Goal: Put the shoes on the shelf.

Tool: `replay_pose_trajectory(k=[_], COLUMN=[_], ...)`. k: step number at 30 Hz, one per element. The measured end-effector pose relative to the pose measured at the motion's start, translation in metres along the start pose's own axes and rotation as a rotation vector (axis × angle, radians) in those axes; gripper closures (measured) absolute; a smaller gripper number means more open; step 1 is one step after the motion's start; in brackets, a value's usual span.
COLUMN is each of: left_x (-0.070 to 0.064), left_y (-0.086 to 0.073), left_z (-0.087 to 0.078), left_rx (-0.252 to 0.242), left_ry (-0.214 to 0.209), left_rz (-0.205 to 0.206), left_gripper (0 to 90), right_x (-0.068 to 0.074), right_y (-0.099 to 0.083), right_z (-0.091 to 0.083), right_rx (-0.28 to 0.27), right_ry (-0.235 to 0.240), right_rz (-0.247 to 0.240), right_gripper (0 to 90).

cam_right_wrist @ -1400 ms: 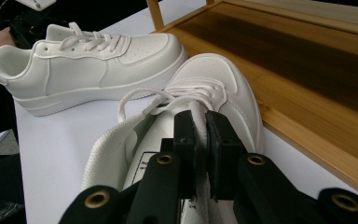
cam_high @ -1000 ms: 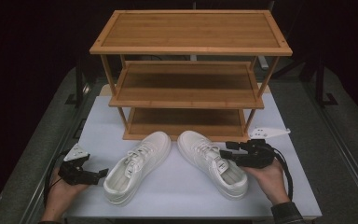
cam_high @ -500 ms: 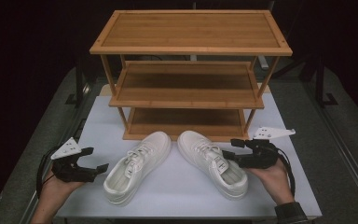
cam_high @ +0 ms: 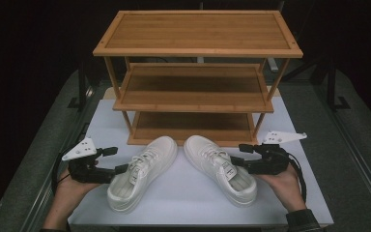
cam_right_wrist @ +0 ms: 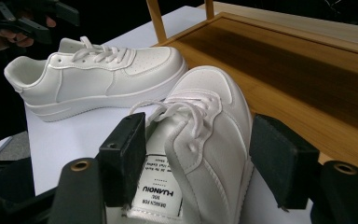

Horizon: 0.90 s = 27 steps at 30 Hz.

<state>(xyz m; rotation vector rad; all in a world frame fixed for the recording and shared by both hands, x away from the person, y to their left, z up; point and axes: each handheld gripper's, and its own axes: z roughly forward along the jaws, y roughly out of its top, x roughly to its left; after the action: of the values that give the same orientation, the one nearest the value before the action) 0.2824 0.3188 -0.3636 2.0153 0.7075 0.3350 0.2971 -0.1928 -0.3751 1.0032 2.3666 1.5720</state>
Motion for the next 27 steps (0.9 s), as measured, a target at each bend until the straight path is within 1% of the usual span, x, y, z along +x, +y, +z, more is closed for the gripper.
replay_pose_trajectory(k=[2,4,5,6,7,8,9,10,11,14,15,16,17,18,20,21,22,23,24,25,27], left_x=[0.0,0.001,0.001,0.001,0.001,0.0,0.0,0.0,0.001,0.002,0.002,0.002,0.001,0.001,0.0,0.0,0.0,-0.001,-0.001,-0.001,-0.001], left_y=[0.0,-0.001,-0.001,-0.003,-0.003,-0.004,-0.005,-0.006,-0.008,-0.01,-0.01,-0.01,-0.01,-0.01,-0.011,-0.011,-0.011,-0.011,-0.011,-0.011,-0.011], left_z=[0.004,0.007,0.009,0.014,0.014,0.016,0.018,0.019,0.022,0.024,0.024,0.025,0.025,0.025,0.025,0.025,0.025,0.026,0.026,0.026,0.026], left_rx=[0.001,0.006,0.01,0.023,0.023,0.044,0.045,0.049,0.057,0.069,0.069,0.07,0.067,0.069,0.068,0.068,0.073,0.079,0.079,0.08,0.083], left_ry=[-0.02,-0.029,-0.032,-0.043,-0.043,-0.046,-0.049,-0.055,-0.058,-0.061,-0.061,-0.06,-0.069,-0.068,-0.067,-0.067,-0.064,-0.061,-0.061,-0.06,-0.06], left_rz=[0.01,0.012,0.012,0.011,0.011,0.021,0.025,0.024,0.022,0.026,0.026,0.025,0.025,0.028,0.026,0.026,0.03,0.035,0.035,0.033,0.025], left_gripper=[33.1,38.1,38.1,43.4,45.4,48.4,50.9,50.9,55.1,61.0,61.8,61.8,65.9,66.3,66.4,66.0,66.0,65.2,65.2,65.2,67.4], right_x=[0.0,0.0,0.0,0.0,0.0,-0.001,-0.001,-0.001,-0.001,-0.001,-0.001,-0.001,-0.001,-0.001,0.001,0.001,0.002,0.005,0.005,0.005,0.003], right_y=[0.0,0.0,0.0,0.0,0.0,-0.001,-0.001,-0.001,-0.001,-0.002,-0.002,-0.003,-0.003,-0.003,-0.002,-0.002,-0.002,-0.003,-0.003,-0.003,-0.003], right_z=[0.001,0.002,0.002,0.003,0.003,0.004,0.006,0.006,0.009,0.014,0.014,0.016,0.018,0.018,0.019,0.019,0.02,0.023,0.023,0.023,0.021], right_rx=[0.004,0.013,0.013,0.024,0.024,0.041,0.05,0.05,0.071,0.098,0.098,0.111,0.117,0.113,0.126,0.126,0.135,0.163,0.163,0.155,0.136], right_ry=[0.001,0.002,0.002,0.005,0.005,0.015,0.018,0.018,0.021,0.013,0.013,0.008,0.017,0.02,0.008,0.008,0.004,-0.027,-0.027,-0.036,-0.024], right_rz=[-0.002,-0.006,-0.006,-0.013,-0.013,-0.015,-0.018,-0.018,-0.022,-0.03,-0.03,-0.035,-0.038,-0.04,-0.063,-0.063,-0.07,-0.093,-0.093,-0.095,-0.088], right_gripper=[35.9,36.0,36.0,39.2,39.2,43.1,45.0,45.0,49.3,54.0,54.0,53.8,57.7,58.0,55.5,55.5,51.5,55.5,55.5,58.5,67.0])
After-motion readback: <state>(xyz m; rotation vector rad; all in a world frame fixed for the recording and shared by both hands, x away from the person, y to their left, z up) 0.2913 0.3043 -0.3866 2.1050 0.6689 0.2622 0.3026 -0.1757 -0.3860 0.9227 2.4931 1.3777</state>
